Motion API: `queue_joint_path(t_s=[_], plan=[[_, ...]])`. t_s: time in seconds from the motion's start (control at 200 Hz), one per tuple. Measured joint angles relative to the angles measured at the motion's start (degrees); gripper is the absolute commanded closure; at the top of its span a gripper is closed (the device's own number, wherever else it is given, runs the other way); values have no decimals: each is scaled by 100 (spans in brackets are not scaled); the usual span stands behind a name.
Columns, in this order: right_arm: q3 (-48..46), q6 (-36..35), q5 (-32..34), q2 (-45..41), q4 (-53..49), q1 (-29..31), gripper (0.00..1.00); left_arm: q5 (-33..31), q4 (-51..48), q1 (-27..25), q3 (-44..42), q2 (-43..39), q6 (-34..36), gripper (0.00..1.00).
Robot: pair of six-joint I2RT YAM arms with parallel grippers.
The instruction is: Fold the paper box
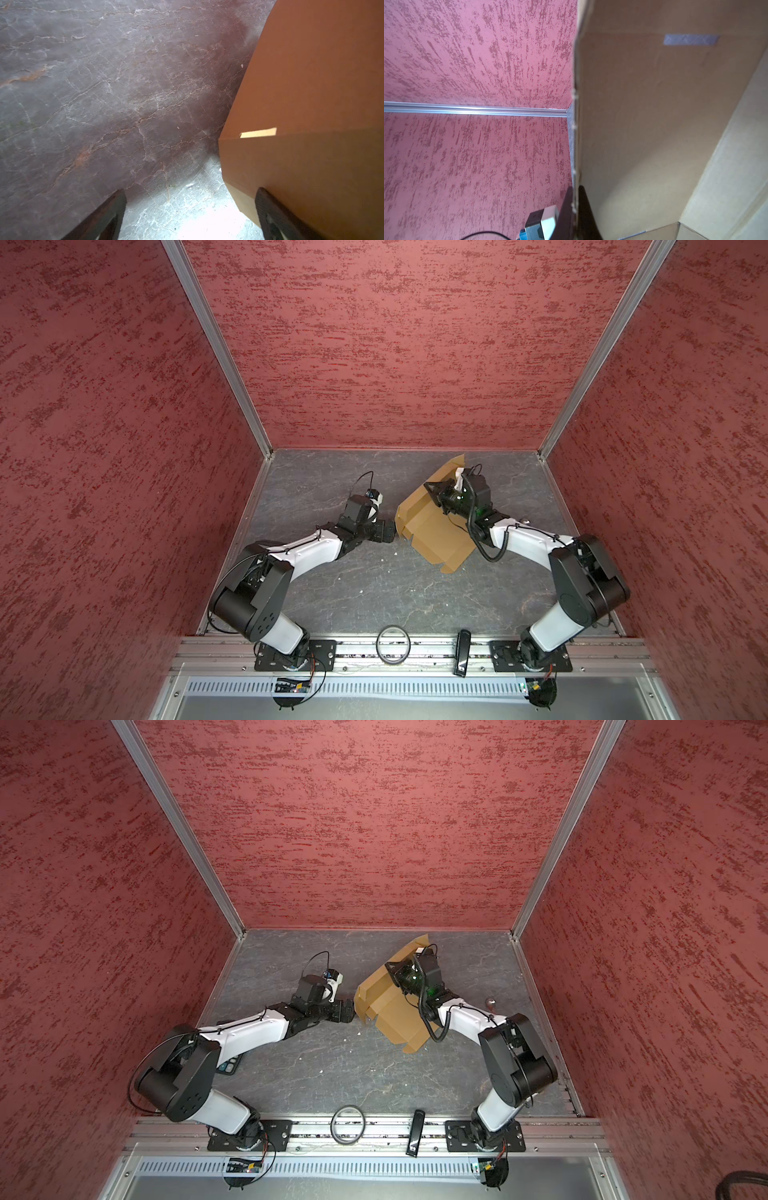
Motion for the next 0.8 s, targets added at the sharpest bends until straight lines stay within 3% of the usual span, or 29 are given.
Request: queue_joint_path(t_s=[0.396,0.802], plan=[[-599,382,-398,319,1113,-219,97,-162,-114,-264,46,-81,-7,0],[-599,448,-455,400,1357,-267,98,-201,492,-616,-581,-396,-195,0]])
